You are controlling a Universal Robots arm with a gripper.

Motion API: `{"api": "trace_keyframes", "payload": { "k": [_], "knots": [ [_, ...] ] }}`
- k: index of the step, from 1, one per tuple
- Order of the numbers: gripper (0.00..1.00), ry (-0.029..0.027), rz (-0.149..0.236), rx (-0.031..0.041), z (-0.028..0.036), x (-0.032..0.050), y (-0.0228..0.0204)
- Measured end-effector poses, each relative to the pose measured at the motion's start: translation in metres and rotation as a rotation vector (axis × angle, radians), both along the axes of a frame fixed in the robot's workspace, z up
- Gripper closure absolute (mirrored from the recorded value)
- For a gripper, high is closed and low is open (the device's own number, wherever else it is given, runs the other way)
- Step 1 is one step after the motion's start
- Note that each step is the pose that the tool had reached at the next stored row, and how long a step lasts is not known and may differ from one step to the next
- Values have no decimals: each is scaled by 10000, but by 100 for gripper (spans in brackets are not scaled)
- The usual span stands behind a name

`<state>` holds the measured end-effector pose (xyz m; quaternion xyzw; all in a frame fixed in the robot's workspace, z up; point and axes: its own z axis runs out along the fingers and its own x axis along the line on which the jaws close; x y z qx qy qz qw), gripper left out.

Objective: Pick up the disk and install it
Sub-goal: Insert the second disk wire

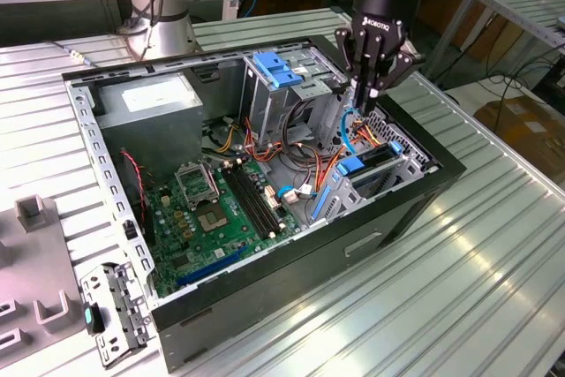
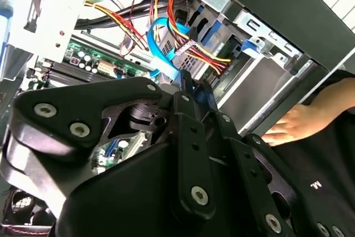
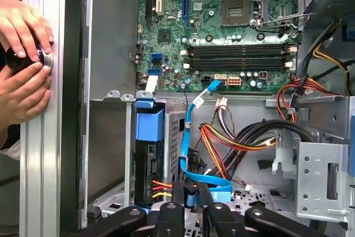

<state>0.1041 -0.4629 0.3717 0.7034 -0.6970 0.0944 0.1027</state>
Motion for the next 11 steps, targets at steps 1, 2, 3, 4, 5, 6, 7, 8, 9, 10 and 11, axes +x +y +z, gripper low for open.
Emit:
{"api": "trace_keyframes", "payload": {
  "k": [1,2,3,4,5,6,7,8,9,10,11],
  "knots": [
    [76,0,0,-10,-16,0,0],
    [76,0,0,-16,-27,0,0],
    [78,0,0,-30,-47,0,0],
    [84,0,0,-51,-70,0,0],
    [84,-1,0,-114,-98,0,0],
    [76,-1,0,-279,-132,0,0],
    [84,-1,0,-297,-137,0,-1],
    [84,-3,4,-293,-142,-1,-22],
    [84,-12,37,-193,-148,-4,-112],
    [84,-14,50,-81,-152,-6,-209],
    [84,-15,54,-27,-155,-7,-236]
  ]
}}
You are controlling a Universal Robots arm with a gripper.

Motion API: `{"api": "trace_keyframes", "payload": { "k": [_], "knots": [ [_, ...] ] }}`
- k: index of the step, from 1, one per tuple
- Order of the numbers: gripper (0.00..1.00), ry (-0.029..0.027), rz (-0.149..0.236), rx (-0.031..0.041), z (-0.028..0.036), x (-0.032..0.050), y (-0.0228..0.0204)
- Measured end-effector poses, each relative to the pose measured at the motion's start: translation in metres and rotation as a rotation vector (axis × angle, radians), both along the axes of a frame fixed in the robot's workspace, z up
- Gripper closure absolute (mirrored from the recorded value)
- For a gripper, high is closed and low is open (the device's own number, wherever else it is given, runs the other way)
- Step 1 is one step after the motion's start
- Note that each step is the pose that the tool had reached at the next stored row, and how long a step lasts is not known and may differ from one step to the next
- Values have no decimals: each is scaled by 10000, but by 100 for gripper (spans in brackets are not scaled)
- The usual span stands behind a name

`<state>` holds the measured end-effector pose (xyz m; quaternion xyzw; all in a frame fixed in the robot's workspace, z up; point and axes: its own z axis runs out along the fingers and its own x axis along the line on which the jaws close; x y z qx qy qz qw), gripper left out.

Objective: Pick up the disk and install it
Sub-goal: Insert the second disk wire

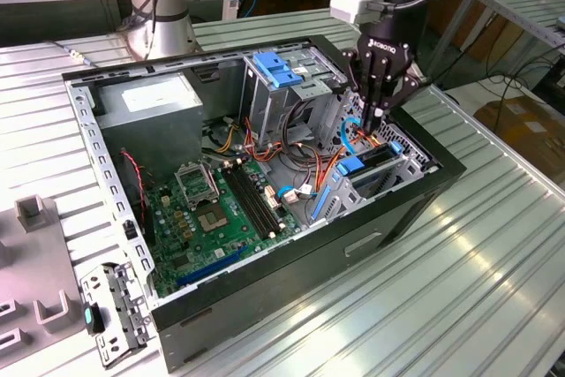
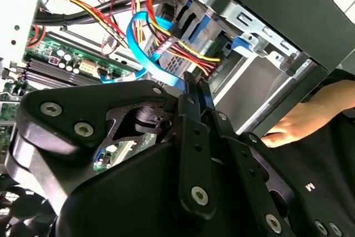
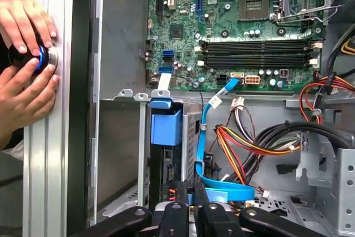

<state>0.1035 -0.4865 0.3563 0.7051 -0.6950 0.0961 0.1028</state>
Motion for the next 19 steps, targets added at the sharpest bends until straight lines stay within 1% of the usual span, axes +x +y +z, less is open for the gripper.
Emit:
{"api": "trace_keyframes", "payload": {
  "k": [1,2,3,4,5,6,7,9,11,12,13,15,16,18,19],
  "knots": [
    [84,0,2,76,-2,-1,-26],
    [84,-1,5,205,-4,-4,-58],
    [84,-1,8,297,-5,-5,-84],
    [84,-1,11,389,-7,-7,-122],
    [84,-2,14,439,-9,-9,-151],
    [84,-3,19,494,-9,-12,-190],
    [84,-4,23,528,-9,-15,-212],
    [84,-8,46,631,-10,-32,-259],
    [84,-19,68,682,-10,-48,-271],
    [84,-35,81,707,-10,-56,-275],
    [84,-67,97,737,-10,-67,-282],
    [84,-100,101,786,-12,-69,-300],
    [84,-121,103,837,-12,-70,-326],
    [84,-151,100,933,-15,-79,-363],
    [84,-173,101,1050,-16,-89,-396]
  ]
}}
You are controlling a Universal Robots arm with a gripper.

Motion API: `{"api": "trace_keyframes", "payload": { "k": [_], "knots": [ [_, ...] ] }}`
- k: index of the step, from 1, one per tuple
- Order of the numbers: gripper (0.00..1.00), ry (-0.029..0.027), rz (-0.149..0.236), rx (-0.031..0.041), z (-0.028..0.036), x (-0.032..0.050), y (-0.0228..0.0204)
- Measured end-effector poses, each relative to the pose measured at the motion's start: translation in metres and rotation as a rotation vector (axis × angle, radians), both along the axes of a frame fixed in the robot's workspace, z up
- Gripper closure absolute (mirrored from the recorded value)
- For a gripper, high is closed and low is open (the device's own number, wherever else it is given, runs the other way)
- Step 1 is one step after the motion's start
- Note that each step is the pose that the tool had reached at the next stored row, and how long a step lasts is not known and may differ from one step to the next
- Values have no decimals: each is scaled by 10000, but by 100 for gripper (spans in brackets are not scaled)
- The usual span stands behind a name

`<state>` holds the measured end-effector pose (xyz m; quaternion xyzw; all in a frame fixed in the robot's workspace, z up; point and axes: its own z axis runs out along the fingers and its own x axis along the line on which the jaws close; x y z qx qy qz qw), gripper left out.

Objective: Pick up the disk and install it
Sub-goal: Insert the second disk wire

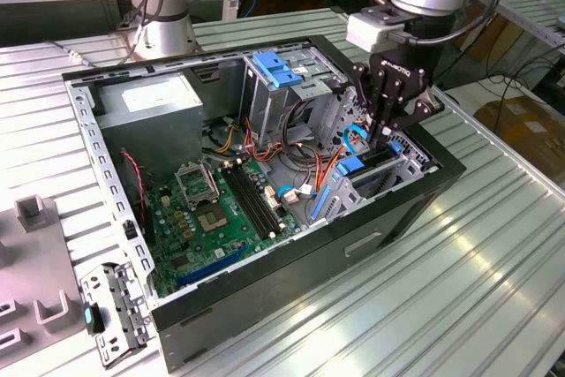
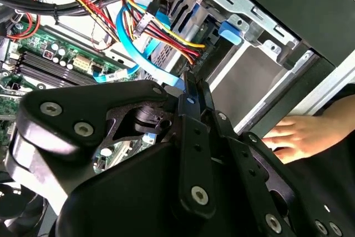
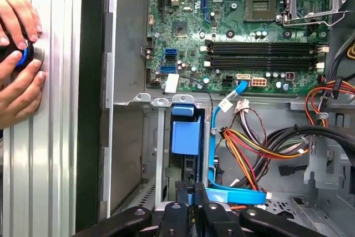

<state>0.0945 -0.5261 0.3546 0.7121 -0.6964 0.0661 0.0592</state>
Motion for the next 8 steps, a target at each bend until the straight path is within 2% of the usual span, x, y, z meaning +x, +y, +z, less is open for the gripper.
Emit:
{"api": "trace_keyframes", "payload": {
  "k": [1,2,4,6,8],
  "knots": [
    [84,-7,1,60,-1,-2,-12],
    [84,-16,2,153,-2,-3,-25],
    [84,-35,-1,467,-3,-5,-62],
    [84,-44,0,671,-5,-4,-95],
    [84,-48,0,813,-8,-4,-128]
  ]
}}
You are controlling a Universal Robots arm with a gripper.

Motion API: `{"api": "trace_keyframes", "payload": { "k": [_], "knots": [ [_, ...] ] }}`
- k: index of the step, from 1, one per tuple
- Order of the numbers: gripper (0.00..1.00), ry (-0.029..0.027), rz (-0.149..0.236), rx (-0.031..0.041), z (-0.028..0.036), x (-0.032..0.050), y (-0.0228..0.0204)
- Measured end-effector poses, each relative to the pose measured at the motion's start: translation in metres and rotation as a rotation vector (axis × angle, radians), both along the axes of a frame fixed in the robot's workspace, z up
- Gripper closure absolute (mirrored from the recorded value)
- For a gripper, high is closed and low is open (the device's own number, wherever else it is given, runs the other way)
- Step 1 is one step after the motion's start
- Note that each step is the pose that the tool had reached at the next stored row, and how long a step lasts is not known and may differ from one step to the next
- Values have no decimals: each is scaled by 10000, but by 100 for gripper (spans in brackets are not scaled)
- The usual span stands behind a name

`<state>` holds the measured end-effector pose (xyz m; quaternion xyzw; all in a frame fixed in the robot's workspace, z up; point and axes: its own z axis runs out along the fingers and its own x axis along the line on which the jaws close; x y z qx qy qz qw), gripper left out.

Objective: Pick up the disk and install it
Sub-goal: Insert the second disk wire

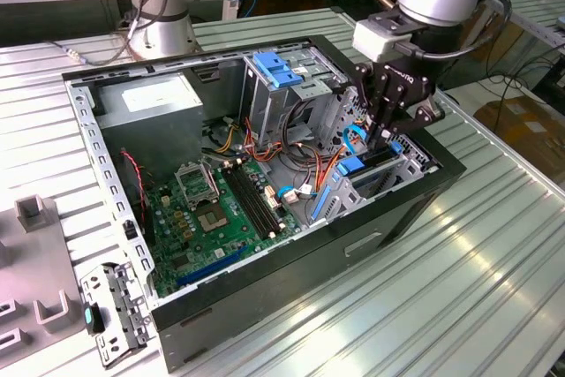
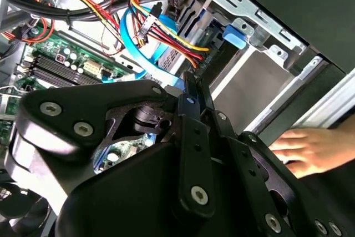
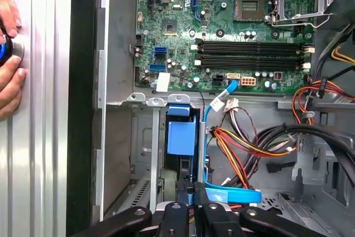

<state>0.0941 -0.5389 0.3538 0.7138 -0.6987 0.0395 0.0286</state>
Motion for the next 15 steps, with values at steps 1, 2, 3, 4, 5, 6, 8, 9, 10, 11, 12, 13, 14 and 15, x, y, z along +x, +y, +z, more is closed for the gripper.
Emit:
{"api": "trace_keyframes", "payload": {
  "k": [1,2,3,4,5,6,8,9,10,11,12,13,14,15],
  "knots": [
    [84,-1,0,119,-4,0,-33],
    [84,-1,0,223,-5,0,-55],
    [84,-2,0,300,-7,0,-68],
    [84,-2,0,372,-8,0,-79],
    [84,-2,0,516,-9,0,-101],
    [84,-1,0,632,-11,0,-117],
    [84,-2,0,861,-12,0,-151],
    [84,-2,0,920,-13,0,-163],
    [84,-2,0,963,-14,0,-174],
    [84,-1,0,1006,-14,0,-187],
    [84,-1,0,1063,-16,0,-205],
    [84,-1,0,1104,-17,0,-220],
    [84,-2,0,1129,-17,0,-230],
    [84,-2,0,1162,-17,0,-240]
  ]
}}
